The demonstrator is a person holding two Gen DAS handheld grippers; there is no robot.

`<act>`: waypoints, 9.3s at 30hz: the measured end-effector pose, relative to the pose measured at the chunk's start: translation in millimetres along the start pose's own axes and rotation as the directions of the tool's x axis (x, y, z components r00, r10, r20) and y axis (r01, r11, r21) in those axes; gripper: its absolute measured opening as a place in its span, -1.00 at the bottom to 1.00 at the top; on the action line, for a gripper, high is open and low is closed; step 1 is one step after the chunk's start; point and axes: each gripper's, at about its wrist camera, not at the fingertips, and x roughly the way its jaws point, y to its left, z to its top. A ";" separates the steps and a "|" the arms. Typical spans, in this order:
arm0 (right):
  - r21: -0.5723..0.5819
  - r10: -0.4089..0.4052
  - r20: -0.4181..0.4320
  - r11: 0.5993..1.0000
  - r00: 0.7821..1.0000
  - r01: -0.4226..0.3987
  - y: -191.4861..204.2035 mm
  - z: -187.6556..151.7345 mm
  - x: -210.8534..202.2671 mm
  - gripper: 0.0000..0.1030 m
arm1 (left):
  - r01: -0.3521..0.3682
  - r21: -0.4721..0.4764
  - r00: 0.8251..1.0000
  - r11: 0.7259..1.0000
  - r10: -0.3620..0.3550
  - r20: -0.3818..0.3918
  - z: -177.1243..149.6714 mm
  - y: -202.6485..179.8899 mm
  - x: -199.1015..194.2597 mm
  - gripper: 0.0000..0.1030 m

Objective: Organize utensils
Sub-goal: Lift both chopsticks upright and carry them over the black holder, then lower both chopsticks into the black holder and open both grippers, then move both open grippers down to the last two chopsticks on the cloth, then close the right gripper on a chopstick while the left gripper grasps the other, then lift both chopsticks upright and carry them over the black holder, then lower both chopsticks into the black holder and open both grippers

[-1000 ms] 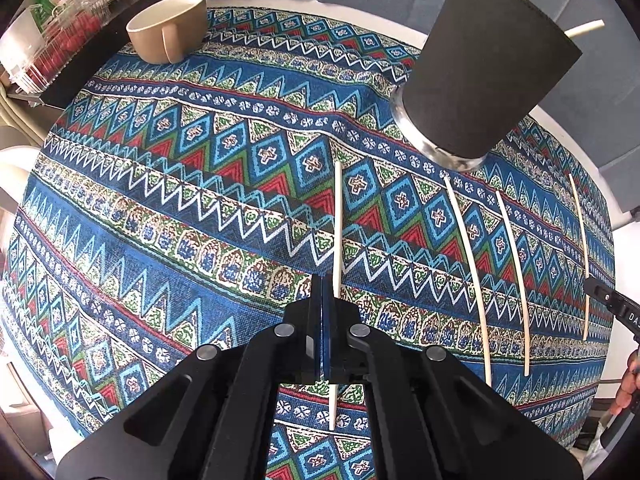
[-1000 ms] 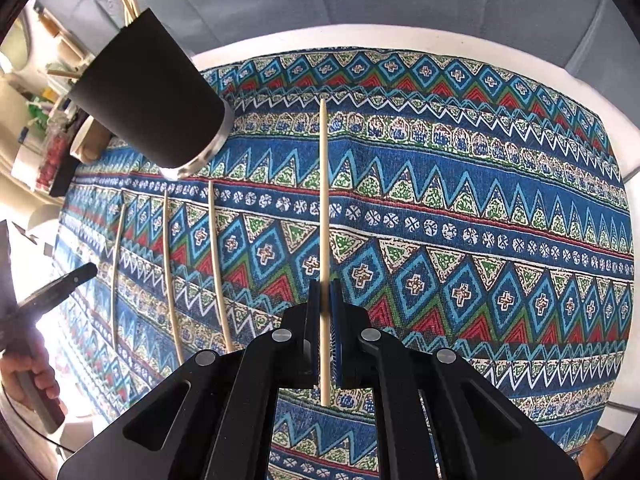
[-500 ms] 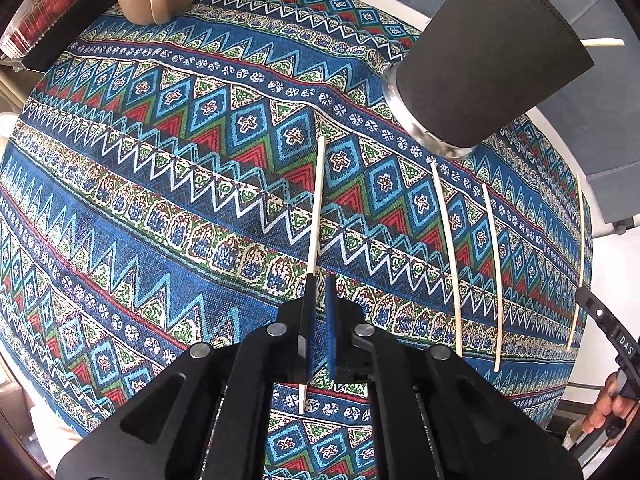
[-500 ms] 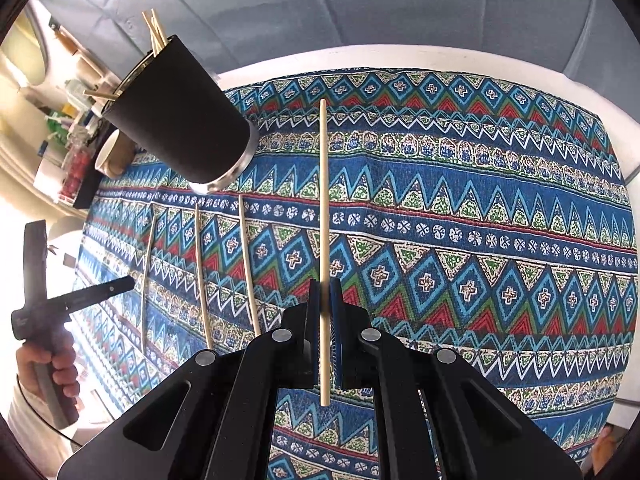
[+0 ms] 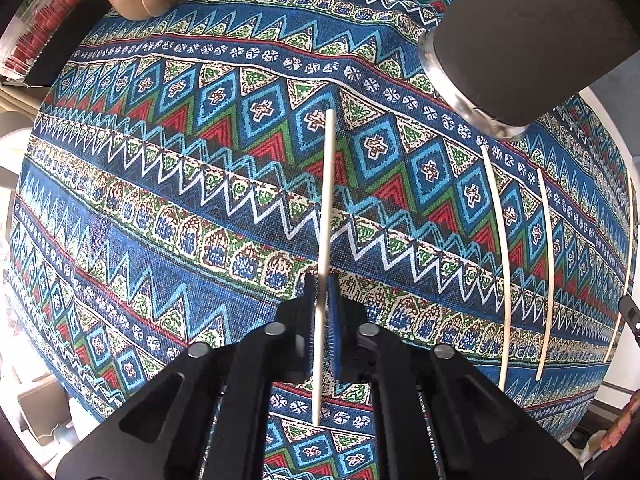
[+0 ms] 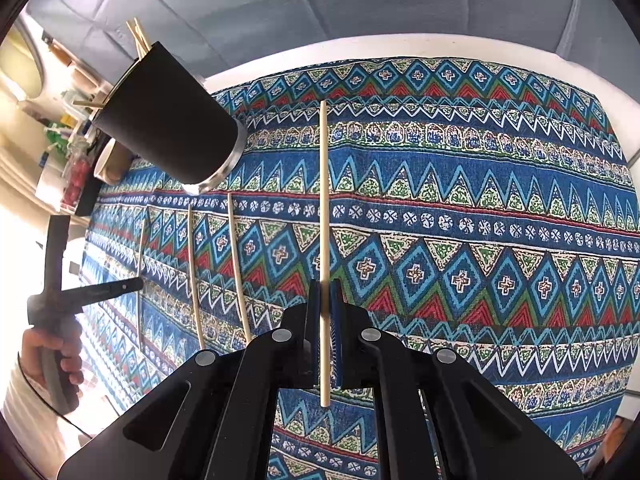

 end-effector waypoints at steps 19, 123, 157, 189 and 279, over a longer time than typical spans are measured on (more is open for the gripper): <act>-0.067 0.060 0.096 0.996 0.994 -0.054 26.0 23.7 -16.0 -0.91 | -0.113 0.134 0.965 0.984 0.077 0.251 -4.7 21.8 -90.5 -0.91; -0.180 0.160 0.414 0.979 0.896 -0.091 114.0 81.6 -12.1 0.69 | 0.138 0.195 0.858 0.971 -0.215 0.466 54.4 -46.3 -92.4 0.80; -0.327 -0.083 -0.007 0.942 0.997 0.076 71.8 -13.4 90.3 0.69 | 0.200 0.084 0.966 0.976 -0.211 0.151 29.2 -94.4 17.4 0.88; -0.492 -0.184 -0.033 0.858 0.982 0.144 83.0 -19.6 86.6 -0.50 | -0.011 0.165 0.989 0.986 -0.013 0.146 4.5 -158.5 51.9 0.89; -0.224 0.143 0.407 0.973 0.902 -0.053 181.8 133.7 -61.0 -0.91 | 0.218 0.401 0.761 0.890 -0.412 0.502 140.5 -51.6 -210.6 -0.91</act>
